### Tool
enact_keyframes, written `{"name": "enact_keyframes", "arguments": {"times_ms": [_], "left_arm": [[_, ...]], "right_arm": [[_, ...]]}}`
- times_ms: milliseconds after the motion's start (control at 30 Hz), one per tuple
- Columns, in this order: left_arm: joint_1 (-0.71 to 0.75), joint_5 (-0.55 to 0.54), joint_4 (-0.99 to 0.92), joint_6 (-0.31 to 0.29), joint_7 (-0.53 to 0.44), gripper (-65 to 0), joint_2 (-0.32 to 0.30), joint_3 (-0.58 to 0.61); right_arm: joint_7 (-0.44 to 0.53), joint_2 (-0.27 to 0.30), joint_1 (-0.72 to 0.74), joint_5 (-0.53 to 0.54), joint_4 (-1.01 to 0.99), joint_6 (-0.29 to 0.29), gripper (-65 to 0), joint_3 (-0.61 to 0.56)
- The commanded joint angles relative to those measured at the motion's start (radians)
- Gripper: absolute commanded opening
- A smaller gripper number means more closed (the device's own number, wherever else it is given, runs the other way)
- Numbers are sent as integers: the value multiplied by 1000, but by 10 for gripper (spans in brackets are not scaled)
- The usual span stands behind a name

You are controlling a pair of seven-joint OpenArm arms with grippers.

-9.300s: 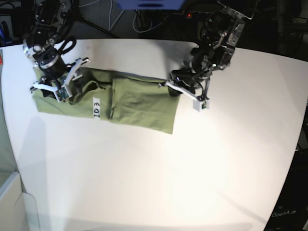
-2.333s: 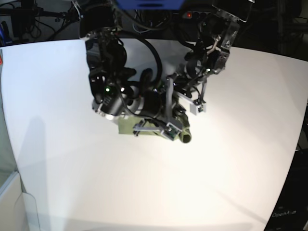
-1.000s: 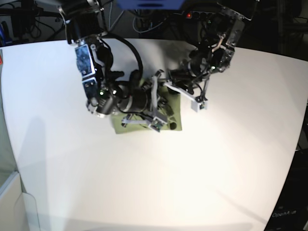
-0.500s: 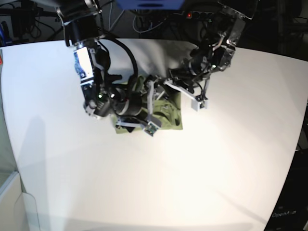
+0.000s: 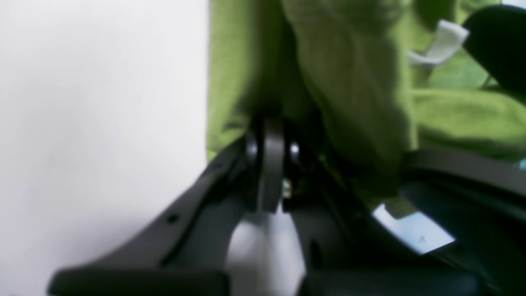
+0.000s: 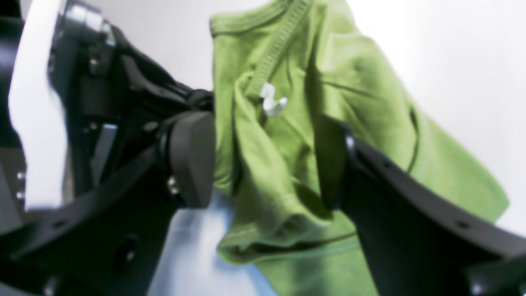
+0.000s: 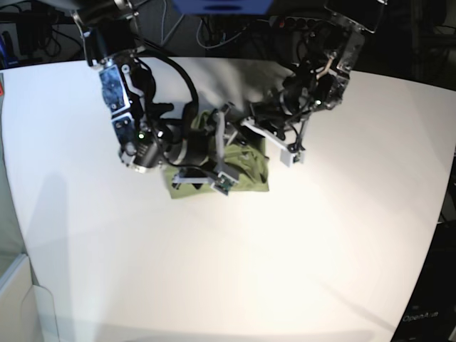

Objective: Fold the T-shirt properly
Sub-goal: 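Lower the held end onto the shirt beside the left gripper, then open the left gripper and raise it off the shirt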

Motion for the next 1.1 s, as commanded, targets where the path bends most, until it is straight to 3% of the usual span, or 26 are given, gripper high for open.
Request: {"name": "enact_keyframes", "arguments": {"times_ms": [0,133,367,667,1067], "left_arm": [[-19,32,-15,54,-15,-628,-8,-7],[-22,32,-23,54,-15,-628,-11,-7],[-22,32,-23,54,-17,-628,-16,-7],[-14,32,-23,54,-17,-628,-29,-9],[-13,31,-14,54,-15,-628,-26,-9]], "right_arm": [[18,6,13,54,34,22,-284,-5],[22,32,15,54,115,22,-319,-5],[24,50,13,54,186,22,-644,91],[24,67,-27,55,213,22,-650,256],[24,58,-45,54,212,22,-650,252]]}}
